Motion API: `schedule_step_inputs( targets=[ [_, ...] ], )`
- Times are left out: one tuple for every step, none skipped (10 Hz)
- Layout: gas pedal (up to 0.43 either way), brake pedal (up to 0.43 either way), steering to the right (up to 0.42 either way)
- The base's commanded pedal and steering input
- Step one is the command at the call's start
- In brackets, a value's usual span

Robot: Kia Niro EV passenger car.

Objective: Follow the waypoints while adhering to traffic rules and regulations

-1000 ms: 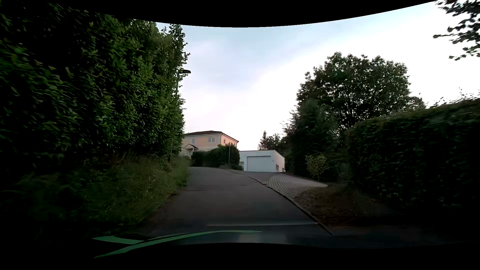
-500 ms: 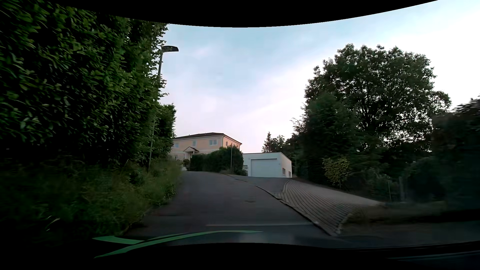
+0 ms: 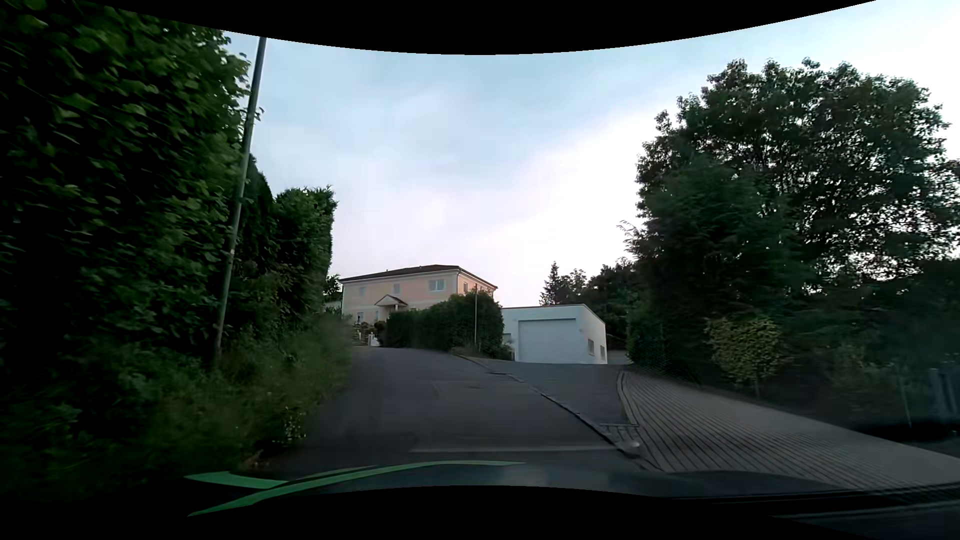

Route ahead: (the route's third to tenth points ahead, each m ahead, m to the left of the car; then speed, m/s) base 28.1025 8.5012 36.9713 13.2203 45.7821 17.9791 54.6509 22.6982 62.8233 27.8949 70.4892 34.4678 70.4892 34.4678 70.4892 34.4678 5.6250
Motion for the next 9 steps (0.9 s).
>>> schedule_step_inputs(
  targets=[
    [0.268, 0.0, -0.07],
    [0.268, 0.0, -0.071],
    [0.268, 0.0, -0.072],
    [0.268, 0.0, -0.075],
    [0.268, 0.0, -0.075],
    [0.268, 0.0, -0.075],
    [0.268, 0.0, -0.074],
    [0.268, 0.0, -0.073],
    [0.268, 0.0, -0.072]
  ],
)
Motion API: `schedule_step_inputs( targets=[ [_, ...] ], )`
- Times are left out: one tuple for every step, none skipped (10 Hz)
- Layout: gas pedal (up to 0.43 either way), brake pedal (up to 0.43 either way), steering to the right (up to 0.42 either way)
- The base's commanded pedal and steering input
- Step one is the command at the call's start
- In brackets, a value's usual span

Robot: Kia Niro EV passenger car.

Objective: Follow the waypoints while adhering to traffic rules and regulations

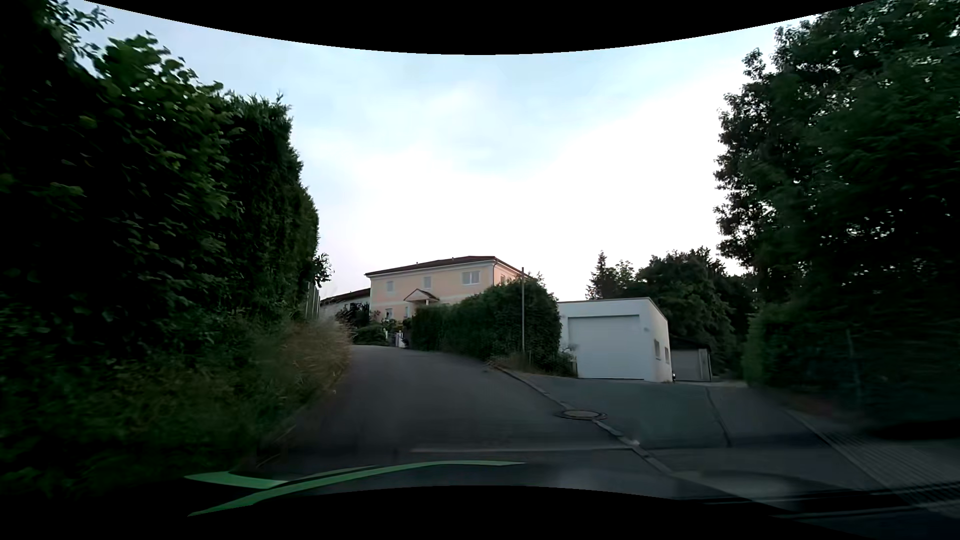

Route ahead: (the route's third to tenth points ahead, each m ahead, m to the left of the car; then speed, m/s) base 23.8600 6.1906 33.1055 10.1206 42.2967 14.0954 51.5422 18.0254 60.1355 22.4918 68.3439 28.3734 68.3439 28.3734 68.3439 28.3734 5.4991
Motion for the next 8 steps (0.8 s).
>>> schedule_step_inputs(
  targets=[
    [0.268, 0.0, -0.072],
    [0.268, 0.0, -0.072],
    [0.268, 0.0, -0.072],
    [0.268, 0.0, -0.073],
    [0.268, 0.0, -0.073],
    [0.268, 0.0, -0.073],
    [0.268, 0.0, -0.073],
    [0.268, 0.0, -0.073]
  ],
)
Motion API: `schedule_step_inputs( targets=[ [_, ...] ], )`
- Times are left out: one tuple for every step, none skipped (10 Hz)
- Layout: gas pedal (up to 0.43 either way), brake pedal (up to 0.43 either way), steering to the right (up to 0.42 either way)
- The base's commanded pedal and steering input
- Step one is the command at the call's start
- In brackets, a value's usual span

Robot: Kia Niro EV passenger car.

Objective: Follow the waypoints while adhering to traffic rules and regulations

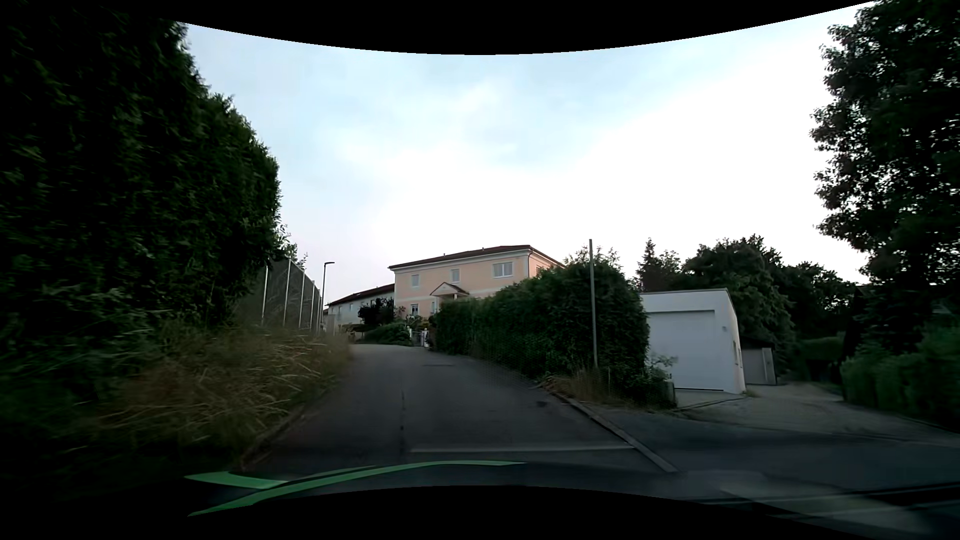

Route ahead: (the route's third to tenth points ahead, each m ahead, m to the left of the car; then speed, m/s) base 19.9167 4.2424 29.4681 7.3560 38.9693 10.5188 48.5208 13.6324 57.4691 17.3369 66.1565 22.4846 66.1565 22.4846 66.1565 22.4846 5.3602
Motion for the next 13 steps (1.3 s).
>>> schedule_step_inputs(
  targets=[
    [0.268, 0.0, -0.074],
    [0.268, 0.0, -0.073],
    [0.268, 0.0, -0.072],
    [0.268, 0.0, -0.073],
    [0.268, 0.0, -0.073],
    [0.268, 0.0, -0.072],
    [0.268, 0.0, -0.07],
    [0.268, 0.0, -0.069],
    [0.268, 0.0, -0.069],
    [0.268, 0.0, -0.068],
    [0.268, 0.0, -0.068],
    [0.268, 0.0, -0.066],
    [0.268, 0.0, -0.065]
  ],
)
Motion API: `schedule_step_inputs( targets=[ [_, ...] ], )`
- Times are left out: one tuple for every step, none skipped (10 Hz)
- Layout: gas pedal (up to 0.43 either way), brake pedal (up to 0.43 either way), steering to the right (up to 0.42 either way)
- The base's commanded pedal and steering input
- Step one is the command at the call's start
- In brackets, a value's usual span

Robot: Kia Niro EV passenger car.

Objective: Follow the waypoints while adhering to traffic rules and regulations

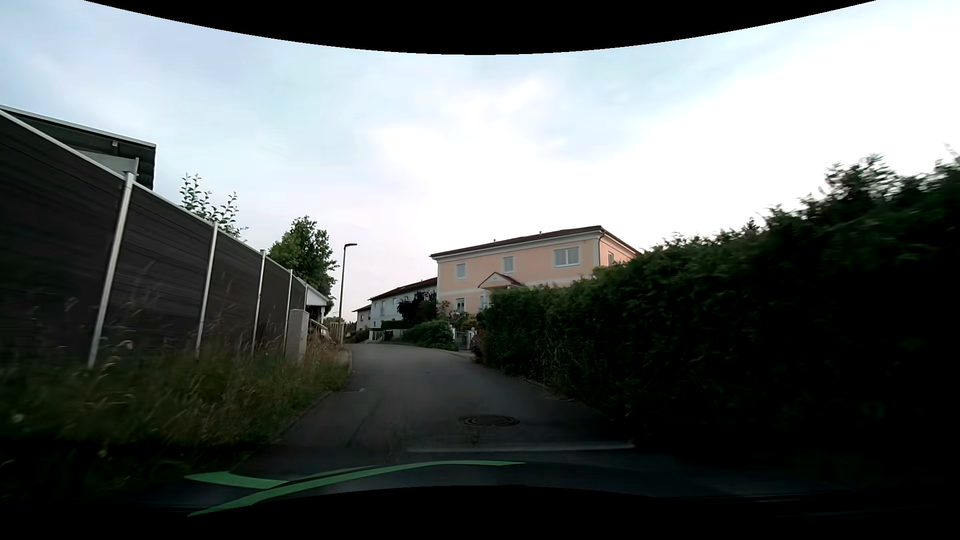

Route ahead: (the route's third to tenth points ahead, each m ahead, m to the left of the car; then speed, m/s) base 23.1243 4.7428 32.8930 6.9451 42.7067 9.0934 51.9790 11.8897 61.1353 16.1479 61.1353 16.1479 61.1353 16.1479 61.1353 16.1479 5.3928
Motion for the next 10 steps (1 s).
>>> schedule_step_inputs(
  targets=[
    [0.268, 0.0, -0.064],
    [0.268, 0.0, -0.064],
    [0.268, 0.0, -0.064],
    [0.268, 0.0, -0.064],
    [0.268, 0.0, -0.064],
    [0.268, 0.0, -0.064],
    [0.268, 0.0, -0.064],
    [0.268, 0.0, -0.064],
    [0.268, 0.0, -0.063],
    [0.268, 0.0, -0.061]
  ],
)
